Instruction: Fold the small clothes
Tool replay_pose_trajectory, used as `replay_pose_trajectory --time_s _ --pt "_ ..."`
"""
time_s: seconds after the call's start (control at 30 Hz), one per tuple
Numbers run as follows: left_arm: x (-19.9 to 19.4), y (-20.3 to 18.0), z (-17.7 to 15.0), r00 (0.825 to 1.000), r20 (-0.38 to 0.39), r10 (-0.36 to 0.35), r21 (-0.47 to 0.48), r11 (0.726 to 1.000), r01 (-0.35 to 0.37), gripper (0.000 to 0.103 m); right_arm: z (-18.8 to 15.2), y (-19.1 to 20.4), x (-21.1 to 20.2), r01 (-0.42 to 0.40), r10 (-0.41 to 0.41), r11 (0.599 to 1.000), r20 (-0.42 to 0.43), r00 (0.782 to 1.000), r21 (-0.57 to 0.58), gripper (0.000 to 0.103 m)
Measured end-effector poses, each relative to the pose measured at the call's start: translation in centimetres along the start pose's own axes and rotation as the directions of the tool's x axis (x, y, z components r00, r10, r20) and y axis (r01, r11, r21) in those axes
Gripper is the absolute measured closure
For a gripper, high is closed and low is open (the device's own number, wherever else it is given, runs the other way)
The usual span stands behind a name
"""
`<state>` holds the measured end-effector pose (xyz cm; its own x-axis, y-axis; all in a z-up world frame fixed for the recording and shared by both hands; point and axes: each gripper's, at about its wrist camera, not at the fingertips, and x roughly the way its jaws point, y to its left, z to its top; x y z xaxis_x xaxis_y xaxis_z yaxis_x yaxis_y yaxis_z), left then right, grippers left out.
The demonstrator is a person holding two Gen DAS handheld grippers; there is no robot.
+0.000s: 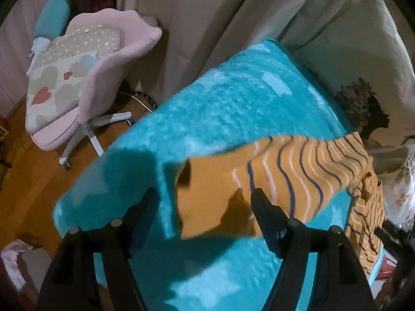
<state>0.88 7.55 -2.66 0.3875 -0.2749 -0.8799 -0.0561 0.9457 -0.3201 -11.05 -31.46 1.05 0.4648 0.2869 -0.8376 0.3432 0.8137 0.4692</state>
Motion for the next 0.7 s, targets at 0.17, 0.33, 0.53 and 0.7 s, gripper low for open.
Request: replay_pose_trajectory --time_s 0.17,0.33,0.53,0.7 --pt "-0.1 -1.5 1.6 1.0 -0.026 -0.002 0.051 0.999 0.003 0.094 -0.9 -2.3 -1.4 0.061 -0.063 0.997 0.034 0.997 0.054 0.04" --pt "-3.1 -1.2 6.1 0.992 0.088 0.09 0.017 0.996 -0.092 0.094 -1.2 -4.9 -3.8 0.055 -0.066 0.991 0.087 0.994 0.118 0.04" --pt "-8.9 -5.5 9.7 0.978 0.202 0.05 0.041 0.997 -0.059 0.095 -2.0 -9.2 -7.4 0.033 -0.061 0.983 0.156 0.986 0.179 0.04" --pt "-12.0 -15.7 5.9 0.978 0.2 -0.062 0.186 0.982 0.024 0.095 -2.7 -13.8 -10.6 -0.019 -0.027 0.975 0.201 0.979 0.222 0.04"
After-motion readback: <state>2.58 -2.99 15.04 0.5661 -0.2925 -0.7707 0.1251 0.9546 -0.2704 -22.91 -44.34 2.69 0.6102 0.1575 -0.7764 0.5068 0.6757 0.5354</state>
